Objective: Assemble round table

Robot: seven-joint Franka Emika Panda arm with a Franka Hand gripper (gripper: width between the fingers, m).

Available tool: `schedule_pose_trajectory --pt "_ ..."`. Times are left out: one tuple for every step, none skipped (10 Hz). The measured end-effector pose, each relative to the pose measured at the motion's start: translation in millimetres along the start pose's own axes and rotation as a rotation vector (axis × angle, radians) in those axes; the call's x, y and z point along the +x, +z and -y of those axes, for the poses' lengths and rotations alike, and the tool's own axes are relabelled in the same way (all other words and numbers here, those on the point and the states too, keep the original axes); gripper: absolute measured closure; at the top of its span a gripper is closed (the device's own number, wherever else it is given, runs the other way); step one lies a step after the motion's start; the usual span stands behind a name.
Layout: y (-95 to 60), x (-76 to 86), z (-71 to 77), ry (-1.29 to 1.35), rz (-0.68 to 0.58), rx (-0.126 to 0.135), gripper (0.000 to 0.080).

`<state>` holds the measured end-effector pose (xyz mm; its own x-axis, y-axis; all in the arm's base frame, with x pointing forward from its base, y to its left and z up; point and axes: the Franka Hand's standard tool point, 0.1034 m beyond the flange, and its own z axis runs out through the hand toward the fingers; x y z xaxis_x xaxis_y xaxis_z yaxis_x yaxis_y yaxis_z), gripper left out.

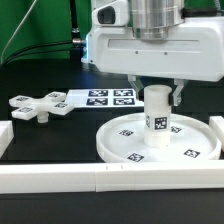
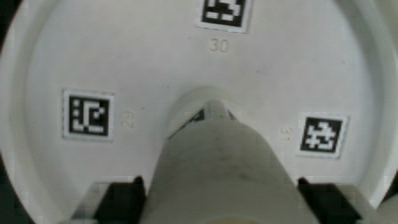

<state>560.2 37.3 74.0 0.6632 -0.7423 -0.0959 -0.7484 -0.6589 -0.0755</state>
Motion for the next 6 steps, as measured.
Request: schedule_pose_trajectory --pt "0.6 -2.0 0.9 0.129 0.006 0.004 0.0393" --pt "0.5 -4.6 3.1 0.256 0.003 0.002 0.0393" --pt "0.5 -4.8 4.2 0.342 0.002 0.007 0.0393" --pt "0.3 -4.6 5.1 0.453 0.008 0.015 0.0393" --pt "0.3 -4.0 5.6 0.512 0.012 0.016 0.0393" --pt "0.3 -3.4 5.2 0.527 0.015 0.019 0.0393"
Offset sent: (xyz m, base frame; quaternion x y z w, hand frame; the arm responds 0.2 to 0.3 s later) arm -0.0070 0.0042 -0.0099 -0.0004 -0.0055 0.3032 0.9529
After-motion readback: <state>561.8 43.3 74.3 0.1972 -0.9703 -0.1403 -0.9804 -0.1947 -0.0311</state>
